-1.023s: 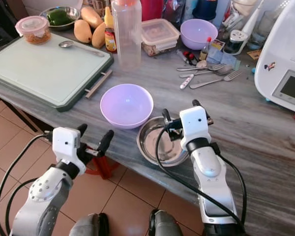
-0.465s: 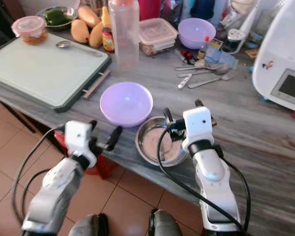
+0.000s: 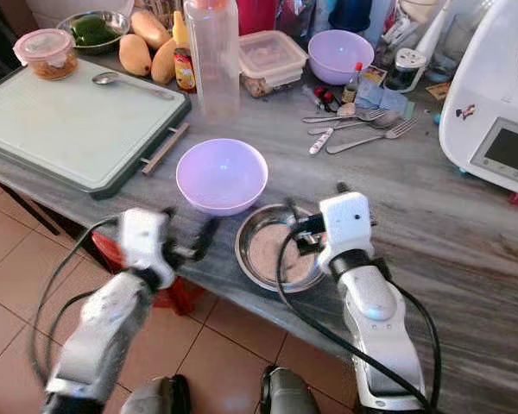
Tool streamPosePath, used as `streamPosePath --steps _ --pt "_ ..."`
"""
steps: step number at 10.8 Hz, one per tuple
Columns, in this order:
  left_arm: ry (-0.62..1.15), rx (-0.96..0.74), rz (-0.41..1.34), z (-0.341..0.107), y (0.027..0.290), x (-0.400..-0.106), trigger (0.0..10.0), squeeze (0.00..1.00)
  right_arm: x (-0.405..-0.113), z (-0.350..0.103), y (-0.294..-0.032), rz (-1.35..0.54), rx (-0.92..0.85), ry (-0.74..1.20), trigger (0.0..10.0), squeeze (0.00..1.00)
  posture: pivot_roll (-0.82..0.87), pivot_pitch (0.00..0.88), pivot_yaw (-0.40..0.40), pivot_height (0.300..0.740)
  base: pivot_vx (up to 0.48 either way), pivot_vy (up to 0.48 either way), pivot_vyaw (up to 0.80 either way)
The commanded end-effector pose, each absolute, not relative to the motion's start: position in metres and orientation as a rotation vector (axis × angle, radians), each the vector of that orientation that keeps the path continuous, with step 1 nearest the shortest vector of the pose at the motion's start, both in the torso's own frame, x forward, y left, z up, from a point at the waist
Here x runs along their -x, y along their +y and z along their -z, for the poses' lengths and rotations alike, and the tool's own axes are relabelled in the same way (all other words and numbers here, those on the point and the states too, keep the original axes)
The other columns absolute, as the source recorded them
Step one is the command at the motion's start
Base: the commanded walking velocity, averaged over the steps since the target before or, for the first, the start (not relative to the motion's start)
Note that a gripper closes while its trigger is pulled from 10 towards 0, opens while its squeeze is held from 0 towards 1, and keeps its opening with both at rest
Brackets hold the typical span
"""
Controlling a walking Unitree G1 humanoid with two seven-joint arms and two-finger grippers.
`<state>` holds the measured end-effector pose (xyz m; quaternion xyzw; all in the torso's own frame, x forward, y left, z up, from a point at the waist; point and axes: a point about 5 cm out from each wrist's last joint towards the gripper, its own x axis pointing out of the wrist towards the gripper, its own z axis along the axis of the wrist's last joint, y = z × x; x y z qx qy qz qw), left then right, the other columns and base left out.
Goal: Setting the table
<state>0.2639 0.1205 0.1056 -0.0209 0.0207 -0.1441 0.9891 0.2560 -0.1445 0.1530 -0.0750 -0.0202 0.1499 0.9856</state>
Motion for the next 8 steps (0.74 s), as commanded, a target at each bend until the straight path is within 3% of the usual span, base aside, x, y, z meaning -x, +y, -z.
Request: streamPosePath --steps 1,2,4,5,8 --pt "0.006 0.009 0.201 -0.11 0.138 -0.264 10.0 0.0 -0.254 -0.154 -0.137 -0.361 0.128 -0.033 10.0 0.64 -0.08 0.165 -0.007 0.74 0.0 0.0 0.0" --pt "-0.034 -0.021 0.125 -0.118 0.156 -0.262 10.0 0.0 -0.254 -0.151 -0.13 -0.411 0.121 -0.009 10.0 0.58 -0.07 0.161 -0.011 0.74 0.0 0.0 0.0" --pt "-0.064 -0.035 0.094 -0.127 0.166 -0.257 10.0 0.0 -0.254 -0.15 -0.127 -0.453 0.127 0.009 10.0 0.56 -0.06 0.159 -0.013 0.74 0.0 0.0 0.0" --pt "-0.087 -0.07 0.089 -0.13 0.168 -0.252 10.0 0.0 -0.256 -0.148 -0.13 -0.435 0.121 0.033 10.0 0.51 -0.06 0.16 -0.017 0.74 0.0 0.0 0.0" --pt "-0.049 -0.084 0.107 -0.122 0.169 -0.231 10.0 0.0 -0.257 -0.139 -0.138 -0.419 0.143 0.132 10.0 0.51 -0.04 0.173 -0.019 0.74 0.0 0.0 0.0"
